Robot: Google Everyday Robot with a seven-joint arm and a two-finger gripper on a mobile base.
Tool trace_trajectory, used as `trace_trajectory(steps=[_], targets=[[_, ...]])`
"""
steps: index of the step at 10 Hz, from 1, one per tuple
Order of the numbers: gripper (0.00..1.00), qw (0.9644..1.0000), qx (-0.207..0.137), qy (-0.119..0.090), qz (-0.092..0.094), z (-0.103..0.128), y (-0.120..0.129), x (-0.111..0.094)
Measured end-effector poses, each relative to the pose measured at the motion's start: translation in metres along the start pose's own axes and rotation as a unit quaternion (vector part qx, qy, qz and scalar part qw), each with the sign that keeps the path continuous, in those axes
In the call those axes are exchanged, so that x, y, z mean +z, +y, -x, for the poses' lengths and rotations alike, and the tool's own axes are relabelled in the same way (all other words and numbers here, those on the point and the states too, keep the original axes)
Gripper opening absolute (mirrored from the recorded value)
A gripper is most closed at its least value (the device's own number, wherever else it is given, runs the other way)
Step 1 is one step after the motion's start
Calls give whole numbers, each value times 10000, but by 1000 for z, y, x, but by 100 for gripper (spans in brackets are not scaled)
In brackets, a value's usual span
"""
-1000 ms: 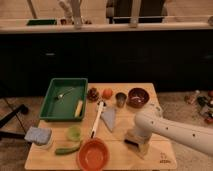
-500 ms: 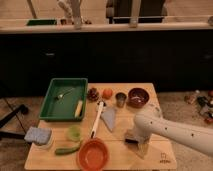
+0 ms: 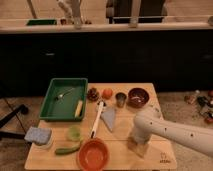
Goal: Place eraser in tray
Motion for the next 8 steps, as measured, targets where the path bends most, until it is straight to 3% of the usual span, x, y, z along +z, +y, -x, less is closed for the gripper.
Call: trace_trajectory(steps=[6,8], targets=[[75,9992,78,-110,-380,-9,4,-16],[75,9987,-179,-169,-452,-9,1,-23]])
